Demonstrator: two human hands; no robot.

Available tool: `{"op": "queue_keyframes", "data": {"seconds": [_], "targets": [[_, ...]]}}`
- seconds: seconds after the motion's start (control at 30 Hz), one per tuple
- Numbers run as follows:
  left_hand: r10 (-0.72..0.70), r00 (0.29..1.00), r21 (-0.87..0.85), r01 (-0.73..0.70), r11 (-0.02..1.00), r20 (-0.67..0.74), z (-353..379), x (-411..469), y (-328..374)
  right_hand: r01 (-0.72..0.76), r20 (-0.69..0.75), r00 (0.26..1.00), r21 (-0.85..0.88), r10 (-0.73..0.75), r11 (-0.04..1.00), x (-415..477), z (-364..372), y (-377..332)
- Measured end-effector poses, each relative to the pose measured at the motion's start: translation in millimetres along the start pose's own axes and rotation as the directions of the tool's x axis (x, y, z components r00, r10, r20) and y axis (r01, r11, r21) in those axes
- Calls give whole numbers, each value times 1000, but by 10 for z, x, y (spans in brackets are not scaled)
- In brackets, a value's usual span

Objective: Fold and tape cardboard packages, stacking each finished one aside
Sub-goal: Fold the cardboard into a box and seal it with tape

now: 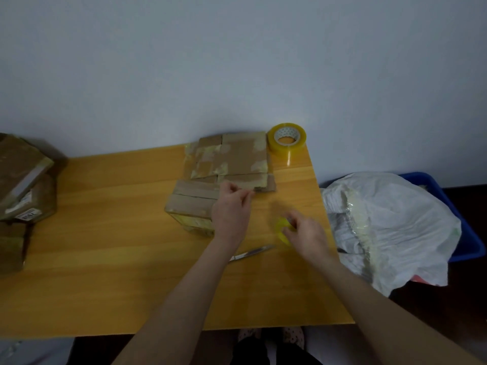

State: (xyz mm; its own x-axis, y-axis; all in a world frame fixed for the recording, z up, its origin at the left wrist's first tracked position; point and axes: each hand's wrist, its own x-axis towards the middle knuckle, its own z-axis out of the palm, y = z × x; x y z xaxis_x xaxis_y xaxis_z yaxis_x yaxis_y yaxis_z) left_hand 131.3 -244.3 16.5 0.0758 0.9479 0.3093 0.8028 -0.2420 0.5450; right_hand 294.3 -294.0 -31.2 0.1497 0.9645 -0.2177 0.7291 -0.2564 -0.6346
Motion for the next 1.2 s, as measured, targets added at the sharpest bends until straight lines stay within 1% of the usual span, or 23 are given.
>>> {"op": "queue_keyframes", "data": {"seconds": [0.03,0.1,0.13,0.17,0.2,0.23,0.27,0.3,0.33,0.37,0.4,0.47,0.5,0.53,0.6,0.7,0.8,0.9,1.0,1.07,1.1,1.13,1.2], "targets": [[26,999,-24,-27,999,-31,-88,33,-39,24,26,999,-65,-22,998,-58,77,45],[95,995,-12,-95,995,-28,-279,50,-182,77,119,992,-206,-53,975,-133,238,86],[102,994,21,-101,995,-38,-372,41,-285,90,149,987,-263,-52,961,-145,310,70],[75,995,58,-71,996,-61,-461,31,-420,84,142,989,-288,-44,954,-146,364,9],[11,997,87,-4,996,-79,-554,30,-571,62,102,994,-270,-36,961,-135,394,-99],[-77,993,101,85,991,-85,-639,47,-725,45,42,998,-211,-37,976,-113,398,-244],[-167,983,110,174,979,-71,-712,78,-869,59,-21,998,-129,-62,990,-83,394,-413],[-236,971,130,239,962,-37,-767,125,-996,97,-77,992,-48,-100,994,-50,398,-589],[-277,961,163,270,949,18,-795,183,-1104,136,-111,985,9,-134,991,-14,414,-788],[-294,952,198,272,942,90,-785,238,-1196,154,-104,983,40,-149,987,21,449,-992],[-305,937,221,266,938,169,-758,276,-1251,140,-67,988,60,-136,988,40,500,-1189],[-344,894,237,281,930,289,-675,318,-1330,37,50,998,63,-40,997,44,673,-1479],[-354,882,245,286,927,312,-635,324,-1365,-7,83,997,46,3,999,35,762,-1546],[-352,881,242,284,928,316,-607,323,-1400,-40,90,995,32,37,999,33,834,-1576],[-346,887,179,304,936,307,-579,348,-1478,-84,51,995,34,82,996,77,887,-1583],[-393,846,148,364,919,361,-550,389,-1551,-169,14,986,22,168,985,230,855,-1551],[-416,825,126,399,908,384,-507,378,-1558,-217,44,975,-41,219,975,362,817,-1486],[-456,790,31,488,873,411,-518,376,-1607,-220,89,970,-75,226,973,466,739,-1407],[-491,740,-26,564,825,459,-576,339,-1646,-192,184,966,34,183,981,550,615,-1368],[-526,718,-66,617,784,455,-630,281,-1672,-175,233,962,137,140,975,561,547,-1390],[-546,721,-87,634,768,428,-684,261,-1681,-178,249,960,196,126,964,556,528,-1410],[-554,738,-105,631,769,385,-757,252,-1681,-183,258,959,256,116,949,539,528,-1436],[-543,794,-136,590,796,274,-933,276,-1678,-198,275,956,329,107,923,441,561,-1545]]}}
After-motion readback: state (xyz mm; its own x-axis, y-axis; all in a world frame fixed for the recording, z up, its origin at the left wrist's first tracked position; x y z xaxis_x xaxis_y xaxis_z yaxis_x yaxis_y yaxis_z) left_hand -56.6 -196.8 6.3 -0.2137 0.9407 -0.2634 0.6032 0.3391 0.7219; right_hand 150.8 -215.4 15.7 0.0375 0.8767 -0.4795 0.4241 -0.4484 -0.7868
